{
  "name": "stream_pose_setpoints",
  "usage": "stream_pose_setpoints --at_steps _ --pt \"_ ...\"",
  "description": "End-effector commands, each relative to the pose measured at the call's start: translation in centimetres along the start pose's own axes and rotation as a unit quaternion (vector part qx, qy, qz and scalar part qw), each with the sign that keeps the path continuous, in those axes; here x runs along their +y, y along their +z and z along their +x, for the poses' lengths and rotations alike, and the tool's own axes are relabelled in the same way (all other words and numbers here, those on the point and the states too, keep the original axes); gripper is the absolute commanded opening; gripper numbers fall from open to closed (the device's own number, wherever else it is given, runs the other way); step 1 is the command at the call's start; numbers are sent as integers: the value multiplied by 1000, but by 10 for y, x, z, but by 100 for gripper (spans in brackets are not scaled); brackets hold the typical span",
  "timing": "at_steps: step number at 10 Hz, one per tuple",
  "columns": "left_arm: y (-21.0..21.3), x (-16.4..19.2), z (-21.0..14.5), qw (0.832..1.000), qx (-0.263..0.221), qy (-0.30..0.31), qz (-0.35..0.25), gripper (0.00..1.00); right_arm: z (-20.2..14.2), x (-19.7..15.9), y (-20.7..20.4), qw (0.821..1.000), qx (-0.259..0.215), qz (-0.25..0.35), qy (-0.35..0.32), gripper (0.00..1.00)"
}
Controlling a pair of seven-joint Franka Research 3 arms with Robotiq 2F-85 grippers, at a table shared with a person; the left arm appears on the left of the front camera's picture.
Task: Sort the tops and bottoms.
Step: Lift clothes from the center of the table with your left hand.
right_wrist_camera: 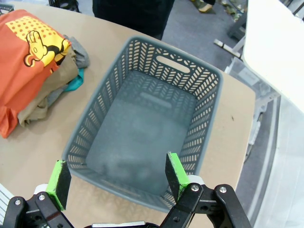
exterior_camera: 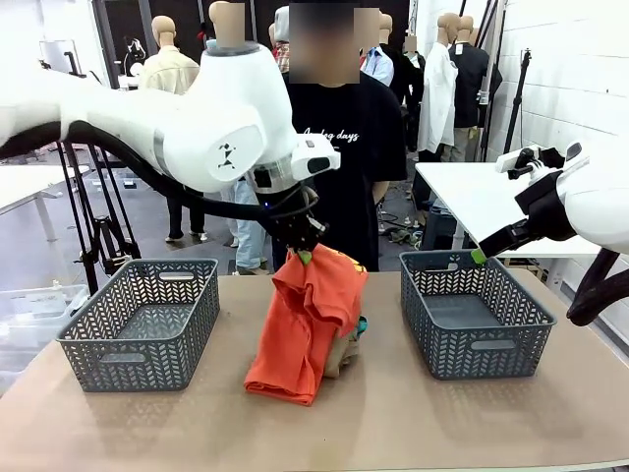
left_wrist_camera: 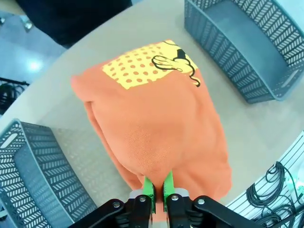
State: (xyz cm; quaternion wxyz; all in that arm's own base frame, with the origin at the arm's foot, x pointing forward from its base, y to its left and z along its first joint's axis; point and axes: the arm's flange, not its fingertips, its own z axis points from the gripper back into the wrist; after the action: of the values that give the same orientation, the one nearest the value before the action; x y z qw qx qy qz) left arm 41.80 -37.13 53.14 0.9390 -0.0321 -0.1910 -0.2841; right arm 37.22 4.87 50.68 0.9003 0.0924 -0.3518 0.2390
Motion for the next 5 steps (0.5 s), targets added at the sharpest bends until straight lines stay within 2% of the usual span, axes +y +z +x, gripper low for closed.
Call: stream_pose_setpoints --at_steps 1,2,5 --pt "12 1 1 1000 -10 0 2 0 0 -1 -3 1000 -4 7 -7 100" --pt "18 -3 -7 1000 -18 4 4 0 0 -1 -3 1000 -4 7 -7 100" --pt "127 12 20 993 -90 22 79 0 0 -1 -3 1000 -4 7 -7 100"
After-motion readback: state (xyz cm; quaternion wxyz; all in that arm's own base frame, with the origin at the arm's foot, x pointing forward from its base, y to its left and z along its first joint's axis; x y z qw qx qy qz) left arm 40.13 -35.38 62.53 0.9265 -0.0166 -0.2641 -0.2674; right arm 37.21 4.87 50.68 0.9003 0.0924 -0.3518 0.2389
